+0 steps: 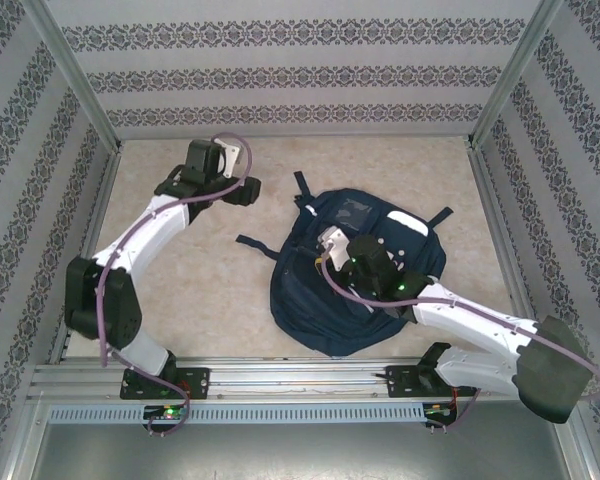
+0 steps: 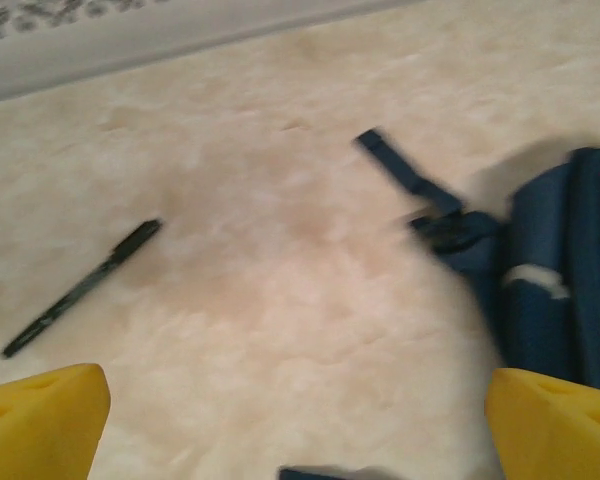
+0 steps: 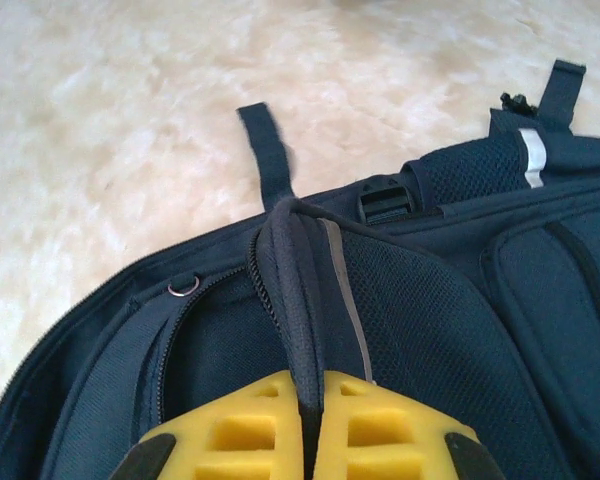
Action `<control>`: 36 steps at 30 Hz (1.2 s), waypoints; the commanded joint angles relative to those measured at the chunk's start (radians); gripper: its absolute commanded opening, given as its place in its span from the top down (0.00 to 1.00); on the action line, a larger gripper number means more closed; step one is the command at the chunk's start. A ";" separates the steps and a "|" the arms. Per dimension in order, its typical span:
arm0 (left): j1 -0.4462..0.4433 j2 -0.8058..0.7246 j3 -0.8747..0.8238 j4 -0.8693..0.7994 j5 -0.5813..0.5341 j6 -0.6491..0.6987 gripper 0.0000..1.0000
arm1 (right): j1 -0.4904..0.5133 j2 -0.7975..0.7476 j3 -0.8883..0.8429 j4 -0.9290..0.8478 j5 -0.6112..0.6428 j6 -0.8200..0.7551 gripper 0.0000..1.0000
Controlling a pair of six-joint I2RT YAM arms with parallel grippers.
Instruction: Pack the student bag
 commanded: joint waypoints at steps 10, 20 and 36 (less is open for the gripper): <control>0.176 0.683 0.764 -0.622 -0.066 0.099 0.06 | -0.079 0.093 0.091 0.101 -0.171 0.161 1.00; 0.220 0.961 1.103 -0.746 0.001 0.178 0.10 | -0.078 0.134 0.102 0.050 -0.249 0.223 1.00; 0.218 0.949 0.910 -0.759 0.019 0.139 0.87 | -0.090 0.209 0.261 -0.007 -0.234 0.213 1.00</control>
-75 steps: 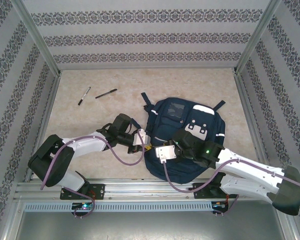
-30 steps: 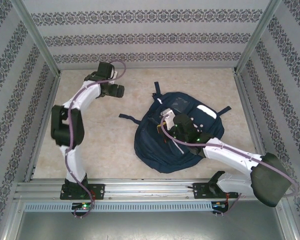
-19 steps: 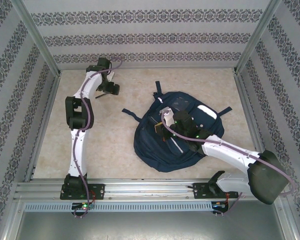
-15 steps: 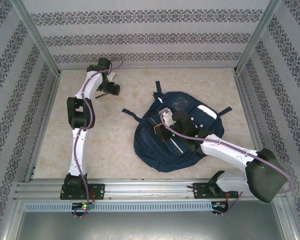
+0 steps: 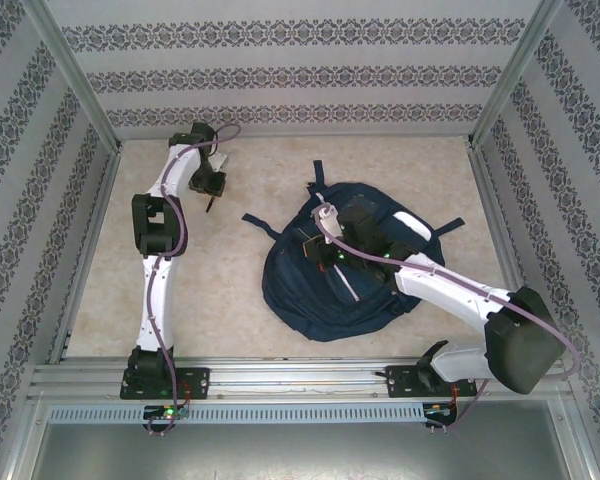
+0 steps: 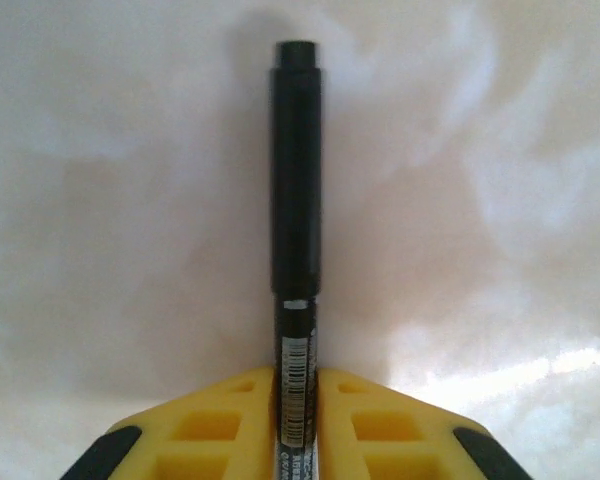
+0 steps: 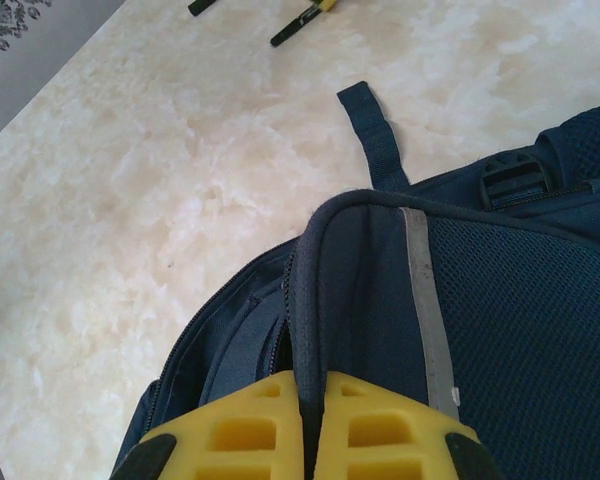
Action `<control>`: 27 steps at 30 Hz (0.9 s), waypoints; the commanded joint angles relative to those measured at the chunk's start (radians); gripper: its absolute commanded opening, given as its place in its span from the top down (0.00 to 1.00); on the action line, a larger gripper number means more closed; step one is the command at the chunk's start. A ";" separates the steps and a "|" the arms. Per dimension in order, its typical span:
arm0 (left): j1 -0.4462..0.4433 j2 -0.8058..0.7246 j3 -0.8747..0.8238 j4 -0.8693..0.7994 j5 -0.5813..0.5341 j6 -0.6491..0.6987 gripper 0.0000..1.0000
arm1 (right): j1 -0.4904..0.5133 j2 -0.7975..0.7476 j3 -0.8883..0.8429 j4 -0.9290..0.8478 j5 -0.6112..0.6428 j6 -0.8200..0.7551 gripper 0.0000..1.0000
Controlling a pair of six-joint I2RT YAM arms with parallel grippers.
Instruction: Pack the student bag
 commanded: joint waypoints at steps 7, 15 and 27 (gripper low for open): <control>-0.006 -0.204 -0.363 0.095 0.108 -0.141 0.97 | -0.015 0.013 0.064 0.068 0.002 0.064 1.00; -0.096 -0.772 -0.918 0.479 0.404 -0.713 1.00 | -0.108 0.064 0.080 0.075 0.065 0.294 1.00; -0.521 -1.023 -1.425 1.159 0.309 -1.287 1.00 | -0.154 0.136 0.136 0.166 -0.076 0.454 1.00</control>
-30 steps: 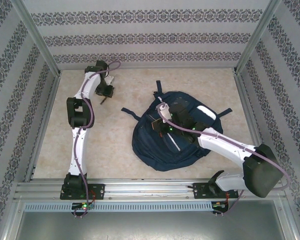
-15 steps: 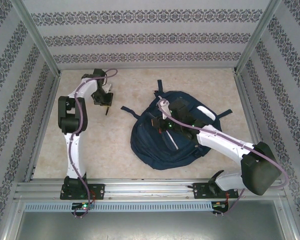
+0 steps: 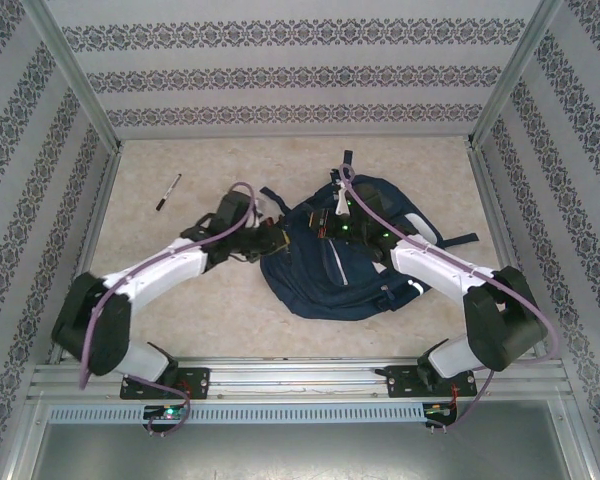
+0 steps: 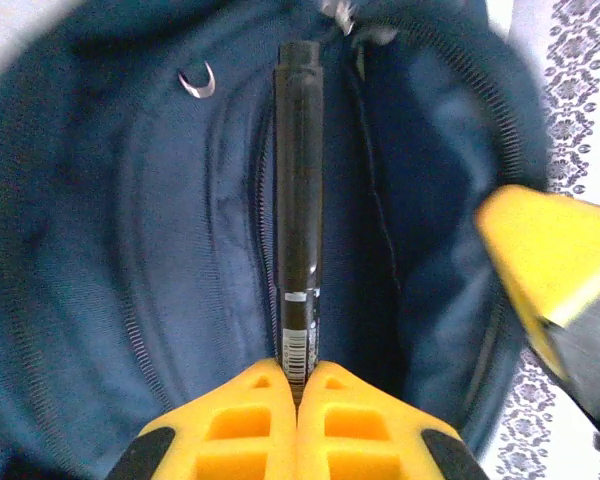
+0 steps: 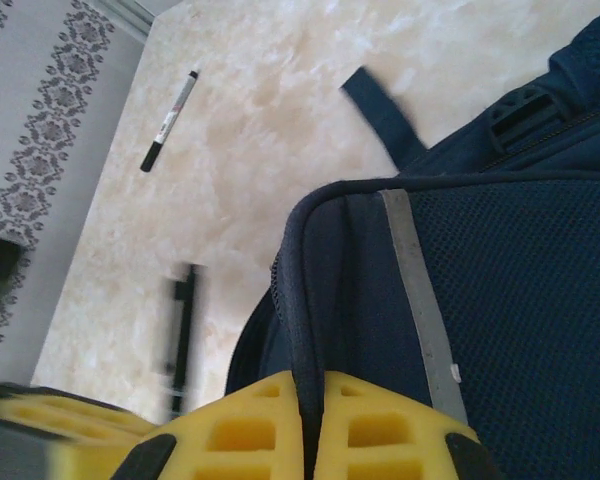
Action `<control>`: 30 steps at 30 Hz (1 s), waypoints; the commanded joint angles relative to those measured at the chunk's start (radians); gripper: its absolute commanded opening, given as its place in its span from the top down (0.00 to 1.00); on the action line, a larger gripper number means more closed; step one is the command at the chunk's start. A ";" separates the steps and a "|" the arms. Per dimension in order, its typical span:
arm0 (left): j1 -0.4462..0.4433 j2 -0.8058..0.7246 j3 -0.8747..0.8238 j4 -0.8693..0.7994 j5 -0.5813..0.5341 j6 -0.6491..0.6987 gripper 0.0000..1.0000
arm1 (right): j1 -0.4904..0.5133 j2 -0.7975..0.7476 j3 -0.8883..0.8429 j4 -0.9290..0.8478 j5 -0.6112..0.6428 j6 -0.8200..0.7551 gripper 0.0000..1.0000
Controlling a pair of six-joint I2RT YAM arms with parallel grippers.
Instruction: Pack the student bag
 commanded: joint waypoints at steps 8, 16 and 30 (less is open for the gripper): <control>-0.102 0.212 0.092 0.324 -0.004 -0.157 1.00 | 0.005 -0.042 0.010 0.093 -0.026 0.086 1.00; -0.194 0.321 0.184 0.345 0.011 -0.181 0.70 | 0.008 -0.066 -0.031 0.103 0.012 0.100 1.00; 0.195 -0.025 0.230 -0.497 -0.129 0.300 0.35 | -0.037 -0.115 -0.062 0.042 0.053 0.038 1.00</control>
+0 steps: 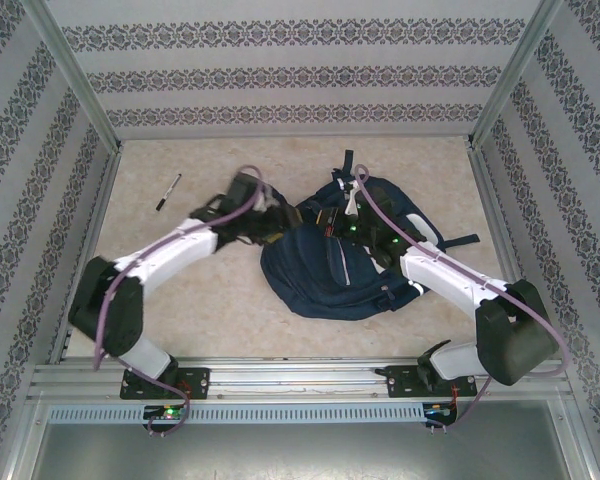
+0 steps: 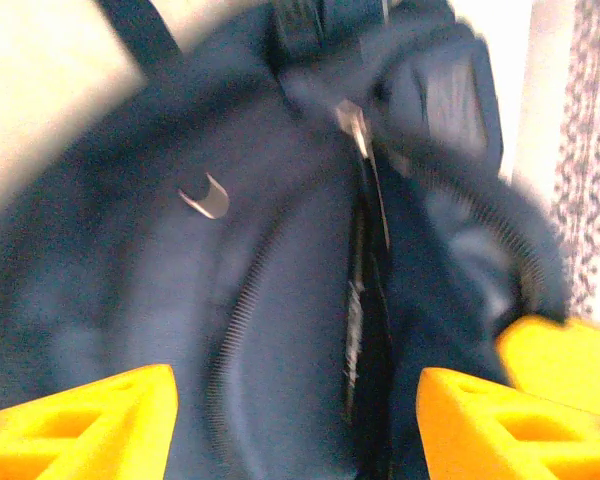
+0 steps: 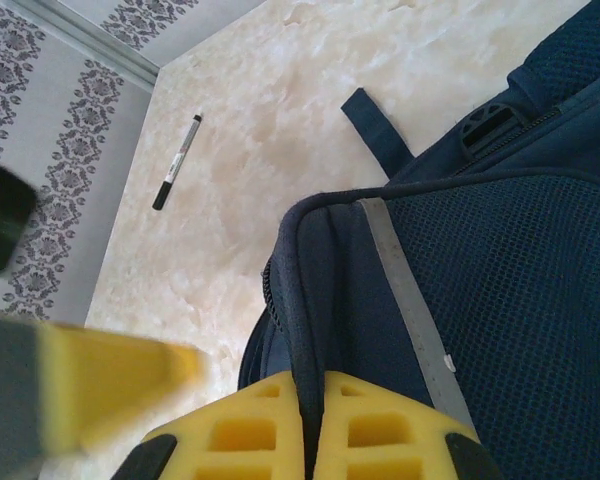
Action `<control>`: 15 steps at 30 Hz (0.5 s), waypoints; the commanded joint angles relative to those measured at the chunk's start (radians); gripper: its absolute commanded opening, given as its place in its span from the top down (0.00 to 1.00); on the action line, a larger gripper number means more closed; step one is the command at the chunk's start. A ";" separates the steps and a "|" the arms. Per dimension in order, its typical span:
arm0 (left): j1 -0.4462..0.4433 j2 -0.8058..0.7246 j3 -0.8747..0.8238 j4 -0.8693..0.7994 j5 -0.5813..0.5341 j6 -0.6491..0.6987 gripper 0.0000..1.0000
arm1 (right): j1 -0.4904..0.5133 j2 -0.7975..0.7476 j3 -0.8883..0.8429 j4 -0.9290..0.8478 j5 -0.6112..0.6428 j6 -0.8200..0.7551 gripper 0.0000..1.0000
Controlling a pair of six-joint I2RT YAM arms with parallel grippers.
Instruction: Pack the student bag
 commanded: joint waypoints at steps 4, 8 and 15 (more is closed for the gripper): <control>0.226 -0.075 0.068 -0.392 -0.107 0.271 0.33 | -0.012 -0.025 -0.001 0.023 0.008 -0.041 1.00; 0.519 0.176 0.302 -0.450 -0.124 0.597 0.29 | -0.008 -0.008 0.013 0.021 -0.015 -0.074 1.00; 0.642 0.588 0.722 -0.564 -0.284 0.814 0.27 | 0.006 0.001 0.005 0.023 -0.041 -0.063 1.00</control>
